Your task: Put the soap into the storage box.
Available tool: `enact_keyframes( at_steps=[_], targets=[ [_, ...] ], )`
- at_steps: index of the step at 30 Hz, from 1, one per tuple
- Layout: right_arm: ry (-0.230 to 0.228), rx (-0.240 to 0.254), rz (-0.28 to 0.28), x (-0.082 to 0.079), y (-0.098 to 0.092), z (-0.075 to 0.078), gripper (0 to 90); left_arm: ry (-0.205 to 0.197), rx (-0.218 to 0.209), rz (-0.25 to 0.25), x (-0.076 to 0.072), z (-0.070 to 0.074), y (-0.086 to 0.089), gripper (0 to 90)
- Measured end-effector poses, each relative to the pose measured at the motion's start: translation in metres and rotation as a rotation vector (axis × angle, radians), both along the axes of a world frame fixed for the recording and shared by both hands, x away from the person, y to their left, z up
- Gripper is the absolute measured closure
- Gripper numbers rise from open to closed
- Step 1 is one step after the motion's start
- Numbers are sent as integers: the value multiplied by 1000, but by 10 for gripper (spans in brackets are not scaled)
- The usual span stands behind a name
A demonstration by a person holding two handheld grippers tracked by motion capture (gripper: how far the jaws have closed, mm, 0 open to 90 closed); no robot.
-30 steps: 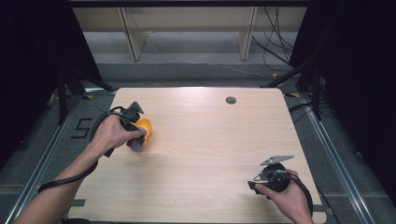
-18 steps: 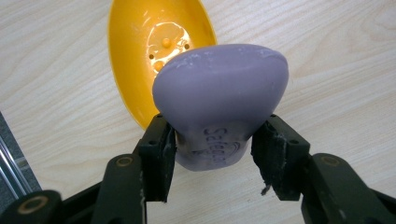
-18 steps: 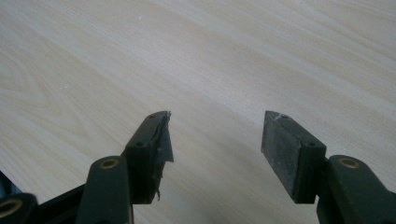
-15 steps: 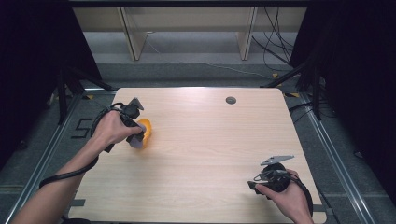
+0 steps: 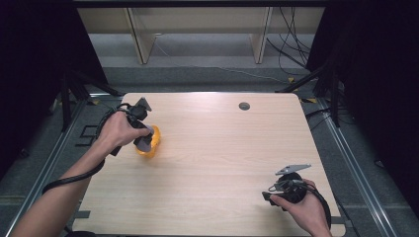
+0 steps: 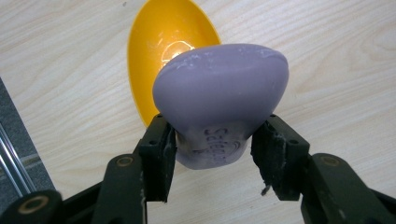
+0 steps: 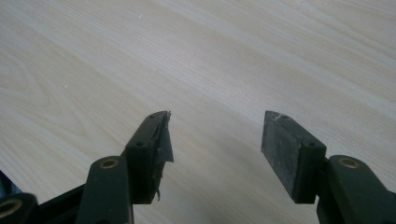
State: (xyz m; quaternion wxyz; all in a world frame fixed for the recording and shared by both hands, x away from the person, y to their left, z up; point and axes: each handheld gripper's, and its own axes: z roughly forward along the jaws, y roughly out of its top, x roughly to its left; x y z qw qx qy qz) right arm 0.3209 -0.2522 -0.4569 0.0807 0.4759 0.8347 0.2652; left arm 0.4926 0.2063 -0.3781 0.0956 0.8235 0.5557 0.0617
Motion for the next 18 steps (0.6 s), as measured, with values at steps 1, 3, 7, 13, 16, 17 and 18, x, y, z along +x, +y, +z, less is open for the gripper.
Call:
enact_keyframes(
  at_steps=[1, 3, 7, 13, 16, 17, 18],
  targets=[
    [3, -1, 5, 0, 0, 0, 422, 4, 6, 5, 2, 0, 0, 501],
    [0, -2, 7, 0, 0, 0, 422, 11, 8, 8, 6, -2, 1, 501],
    [1, 0, -1, 0, 0, 0, 422, 48, 22, 18, 14, -5, 3, 501],
    [0, 3, -2, 0, 0, 0, 421, 79, 30, 44, 26, -13, 5, 502],
    [3, -1, 1, 0, 0, 0, 422, 93, 38, 42, 32, -17, 5, 502],
    [3, 2, 1, 0, 0, 0, 422, 83, 30, 52, 33, -20, 4, 502],
    [28, 4, -20, -1, 1, 1, 422, 90, 33, 48, 34, -21, 4, 502]
  ],
)
